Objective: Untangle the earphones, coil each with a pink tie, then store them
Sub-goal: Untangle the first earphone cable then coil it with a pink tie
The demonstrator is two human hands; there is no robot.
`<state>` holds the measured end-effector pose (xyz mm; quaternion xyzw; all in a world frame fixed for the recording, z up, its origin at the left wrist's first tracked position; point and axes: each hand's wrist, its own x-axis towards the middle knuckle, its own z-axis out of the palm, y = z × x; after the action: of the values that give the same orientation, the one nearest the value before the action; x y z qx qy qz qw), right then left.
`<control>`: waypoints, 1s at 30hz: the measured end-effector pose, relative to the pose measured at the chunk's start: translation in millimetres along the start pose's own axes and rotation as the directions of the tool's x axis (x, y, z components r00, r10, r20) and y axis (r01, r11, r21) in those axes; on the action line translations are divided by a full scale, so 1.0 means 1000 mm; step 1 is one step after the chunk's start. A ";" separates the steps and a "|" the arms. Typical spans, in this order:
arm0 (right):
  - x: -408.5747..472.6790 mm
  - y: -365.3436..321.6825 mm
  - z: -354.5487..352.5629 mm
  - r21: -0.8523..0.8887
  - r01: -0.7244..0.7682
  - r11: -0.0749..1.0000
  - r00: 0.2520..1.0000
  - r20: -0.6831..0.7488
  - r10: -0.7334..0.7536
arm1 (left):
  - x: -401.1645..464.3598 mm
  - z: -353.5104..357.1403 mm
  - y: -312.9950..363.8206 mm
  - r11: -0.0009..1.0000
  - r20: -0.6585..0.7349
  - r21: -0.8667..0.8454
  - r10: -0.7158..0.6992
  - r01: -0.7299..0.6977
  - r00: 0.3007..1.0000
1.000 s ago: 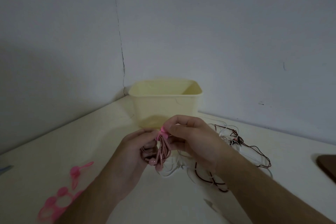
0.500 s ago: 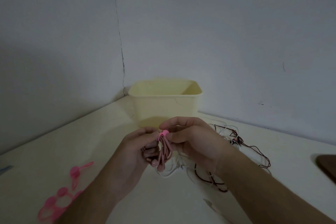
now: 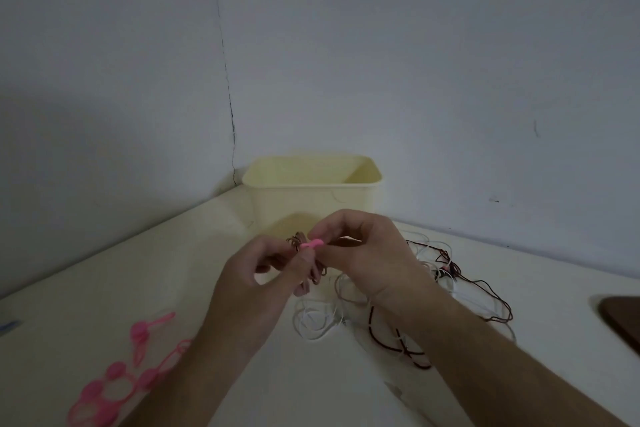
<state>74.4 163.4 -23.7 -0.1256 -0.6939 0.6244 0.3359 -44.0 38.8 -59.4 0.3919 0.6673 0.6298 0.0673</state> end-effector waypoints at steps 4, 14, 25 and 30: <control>0.001 0.003 0.001 0.079 -0.026 0.997 0.999 0.031 0.024 | 0.002 0.004 -0.004 0.999 0.113 -0.024 0.034 -0.031 0.993; 0.005 0.005 -0.003 -0.272 0.013 0.962 0.998 -0.061 -0.030 | 0.002 0.005 -0.004 0.995 0.195 -0.101 -0.008 0.028 0.981; 0.008 0.011 -0.008 -0.493 0.039 0.869 0.994 -0.073 -0.085 | -0.003 0.005 0.003 0.971 0.210 -0.227 -0.029 0.077 0.977; 0.009 0.007 -0.010 -0.547 0.058 0.835 0.991 0.131 0.017 | 0.000 -0.001 0.005 0.969 0.194 -0.229 -0.049 0.094 0.980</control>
<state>72.6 177.7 -27.7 -0.1680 -0.8656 0.4022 0.2464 -42.2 38.0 -54.4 0.4140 0.5919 0.6624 0.1989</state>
